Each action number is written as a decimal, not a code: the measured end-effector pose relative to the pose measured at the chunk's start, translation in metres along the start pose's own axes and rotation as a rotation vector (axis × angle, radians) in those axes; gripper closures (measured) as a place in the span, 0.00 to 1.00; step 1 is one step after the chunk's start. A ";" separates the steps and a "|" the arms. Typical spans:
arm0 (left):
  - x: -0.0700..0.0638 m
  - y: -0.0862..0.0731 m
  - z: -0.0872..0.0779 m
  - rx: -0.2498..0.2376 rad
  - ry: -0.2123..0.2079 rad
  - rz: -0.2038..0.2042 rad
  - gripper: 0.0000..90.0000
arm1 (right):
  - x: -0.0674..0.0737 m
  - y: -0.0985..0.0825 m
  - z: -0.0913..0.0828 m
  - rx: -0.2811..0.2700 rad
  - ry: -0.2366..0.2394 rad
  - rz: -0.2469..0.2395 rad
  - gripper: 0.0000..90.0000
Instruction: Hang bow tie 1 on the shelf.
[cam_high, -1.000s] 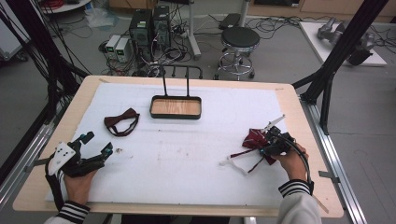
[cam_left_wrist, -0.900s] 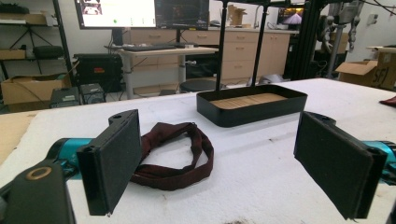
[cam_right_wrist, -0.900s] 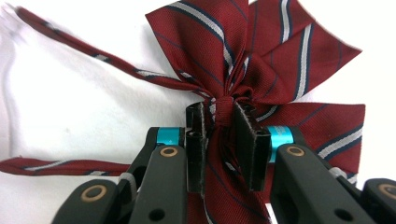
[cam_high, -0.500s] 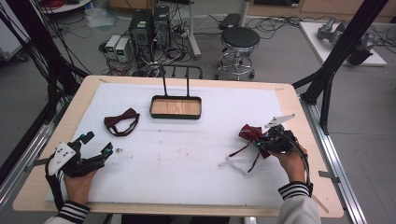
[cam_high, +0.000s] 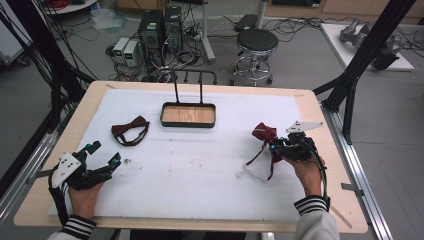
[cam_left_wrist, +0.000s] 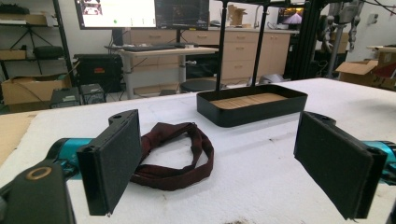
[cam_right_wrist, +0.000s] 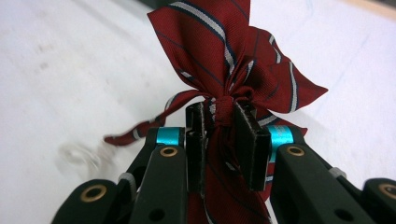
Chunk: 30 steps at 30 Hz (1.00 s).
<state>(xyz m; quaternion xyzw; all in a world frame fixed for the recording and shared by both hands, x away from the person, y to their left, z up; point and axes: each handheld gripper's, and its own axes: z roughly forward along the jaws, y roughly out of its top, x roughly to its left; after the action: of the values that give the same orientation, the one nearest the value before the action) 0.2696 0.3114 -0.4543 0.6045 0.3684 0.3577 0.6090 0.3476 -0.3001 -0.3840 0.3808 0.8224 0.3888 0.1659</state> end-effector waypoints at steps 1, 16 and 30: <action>0.000 0.000 0.000 -0.002 0.000 -0.002 0.17 | 0.001 0.001 0.000 -0.014 0.004 0.001 0.84; 0.000 0.000 0.000 -0.004 -0.001 -0.006 0.17 | 0.014 0.013 -0.001 -0.217 -0.047 0.013 0.84; 0.001 0.000 0.000 0.003 0.000 -0.013 0.17 | 0.029 0.039 0.000 -0.343 -0.101 0.026 0.84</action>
<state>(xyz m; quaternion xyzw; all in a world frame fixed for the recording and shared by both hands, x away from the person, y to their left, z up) 0.2707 0.3124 -0.4542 0.6030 0.3728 0.3534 0.6103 0.3478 -0.2618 -0.3536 0.3768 0.7296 0.5059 0.2642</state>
